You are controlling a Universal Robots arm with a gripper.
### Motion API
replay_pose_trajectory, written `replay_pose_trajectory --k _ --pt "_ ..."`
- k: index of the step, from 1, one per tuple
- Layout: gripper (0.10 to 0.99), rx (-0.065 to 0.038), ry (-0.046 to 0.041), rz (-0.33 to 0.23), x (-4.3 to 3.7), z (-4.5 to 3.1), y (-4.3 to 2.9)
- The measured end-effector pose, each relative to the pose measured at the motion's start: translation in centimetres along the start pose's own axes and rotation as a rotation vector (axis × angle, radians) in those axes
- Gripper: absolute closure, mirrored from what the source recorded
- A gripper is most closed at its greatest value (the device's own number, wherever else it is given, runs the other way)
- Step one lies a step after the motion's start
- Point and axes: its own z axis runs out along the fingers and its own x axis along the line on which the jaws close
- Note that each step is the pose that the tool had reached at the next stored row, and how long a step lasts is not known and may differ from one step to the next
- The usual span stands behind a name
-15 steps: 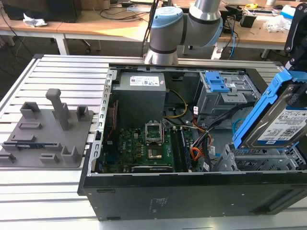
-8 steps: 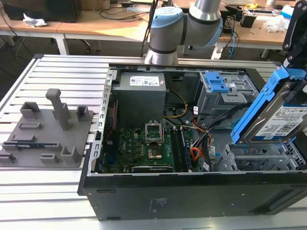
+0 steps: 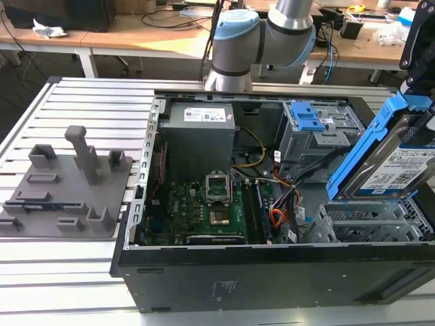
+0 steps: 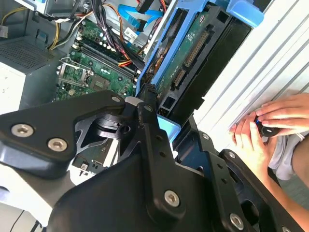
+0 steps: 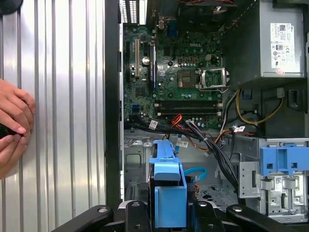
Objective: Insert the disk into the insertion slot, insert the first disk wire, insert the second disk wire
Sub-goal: 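Insert the disk into the insertion slot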
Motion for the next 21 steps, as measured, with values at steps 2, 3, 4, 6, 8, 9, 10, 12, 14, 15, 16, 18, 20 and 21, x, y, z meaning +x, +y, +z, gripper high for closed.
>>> replay_pose_trajectory --k 2,3,4,6,8,9,10,12,14,15,16,18,20,21 --pt "0.722 0.0 0.0002 0.0 -0.01 0.02 -0.1" --pt "0.722 0.0 0.0 0.0 -0.03 0.05 -0.29" --pt "0.722 0.0 0.0 0.0 -0.04 0.06 -0.4" --pt "0.722 0.001 -0.0001 0.0 -0.07 0.08 -0.63" --pt "0.722 0.002 0.0 0.0 -0.09 0.11 -0.85" --pt "0.722 0.002 -0.0002 0.0 -0.1 0.17 -0.94" --pt "0.722 0.002 -0.0001 0.0 -0.1 0.2 -0.97" --pt "0.722 0.002 -0.0003 0.0 -0.1 0.35 -0.99" --pt "0.722 0.002 -0.0002 0.0 -0.17 0.56 -1.0" --pt "0.722 0.002 -0.0001 0.0 -0.2 0.71 -1.03" --pt "0.722 0.002 -0.0001 0.0 -0.2 0.85 -1.07" --pt "0.722 0.002 -0.0001 0.0 -0.2 0.97 -1.1" --pt "0.722 0.002 -0.0001 0.0 -0.19 1.13 -1.19" --pt "0.722 0.002 0.0 0.0 -0.19 1.24 -1.29"
